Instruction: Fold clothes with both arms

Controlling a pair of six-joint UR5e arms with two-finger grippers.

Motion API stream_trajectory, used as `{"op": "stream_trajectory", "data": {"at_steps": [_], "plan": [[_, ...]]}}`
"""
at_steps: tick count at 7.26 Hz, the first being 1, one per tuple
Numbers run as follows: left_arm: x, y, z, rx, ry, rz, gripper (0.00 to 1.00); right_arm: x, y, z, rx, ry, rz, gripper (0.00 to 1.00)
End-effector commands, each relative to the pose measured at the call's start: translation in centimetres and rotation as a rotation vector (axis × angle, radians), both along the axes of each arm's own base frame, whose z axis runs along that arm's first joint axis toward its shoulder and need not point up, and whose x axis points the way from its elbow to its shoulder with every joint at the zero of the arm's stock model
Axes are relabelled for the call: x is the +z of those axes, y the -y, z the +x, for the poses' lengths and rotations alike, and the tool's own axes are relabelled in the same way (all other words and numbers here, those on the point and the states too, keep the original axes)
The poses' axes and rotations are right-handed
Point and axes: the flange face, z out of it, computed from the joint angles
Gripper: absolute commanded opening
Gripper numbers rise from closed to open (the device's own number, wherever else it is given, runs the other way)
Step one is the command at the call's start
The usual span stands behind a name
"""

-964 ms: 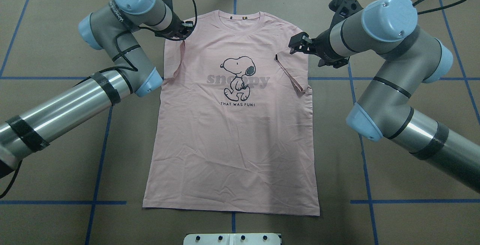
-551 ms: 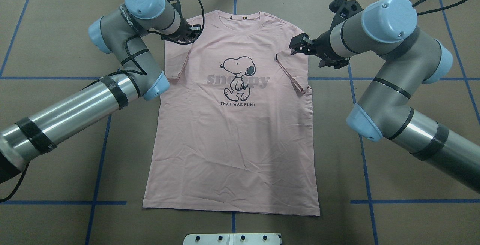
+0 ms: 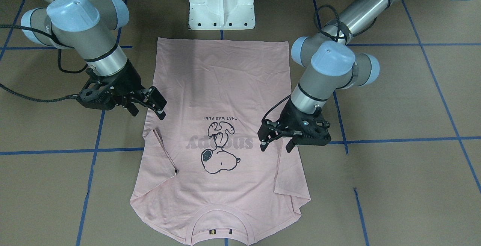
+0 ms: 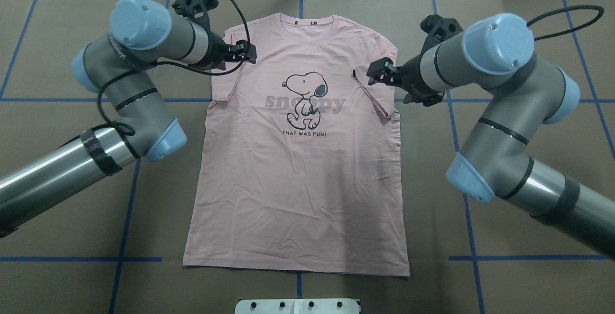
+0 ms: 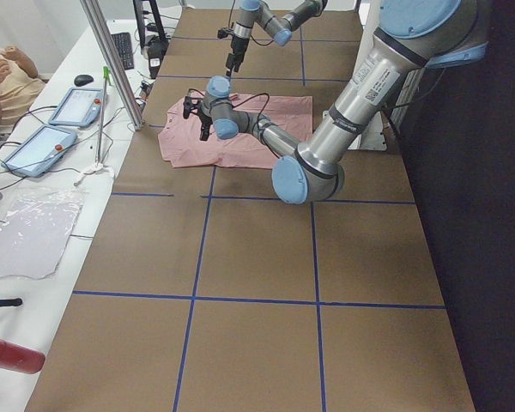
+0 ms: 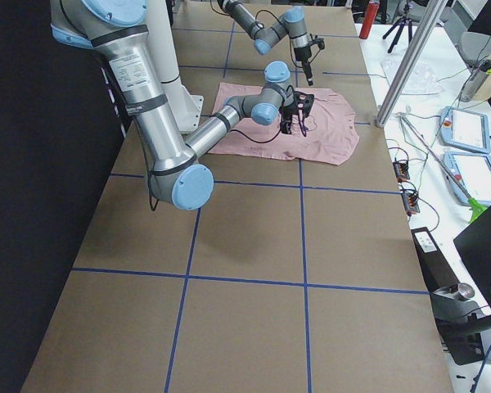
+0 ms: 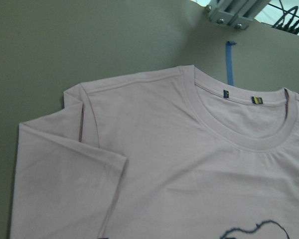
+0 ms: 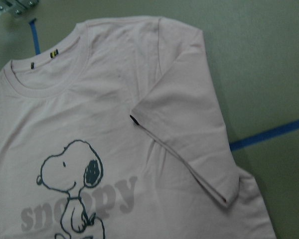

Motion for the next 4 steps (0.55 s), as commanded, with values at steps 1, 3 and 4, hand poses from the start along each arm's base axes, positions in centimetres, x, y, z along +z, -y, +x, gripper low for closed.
{"op": "stream_trajectory", "data": {"at_steps": [1, 3, 4], "plan": [[1.6, -4.3, -3.3, 0.087, -0.053, -0.033, 0.85, -0.4, -9.9, -2.4, -0.057, -0.029, -0.076, 0.98], [3.8, -6.2, -5.5, 0.082, -0.044, -0.042, 0.85, -0.7, -19.8, -6.7, -0.037, -0.206, -0.143, 0.94], [4.1, -6.3, -5.6, 0.076, -0.043, -0.053, 0.85, 0.4, -23.5, -8.6, 0.034, -0.194, -0.261, 0.93]]}}
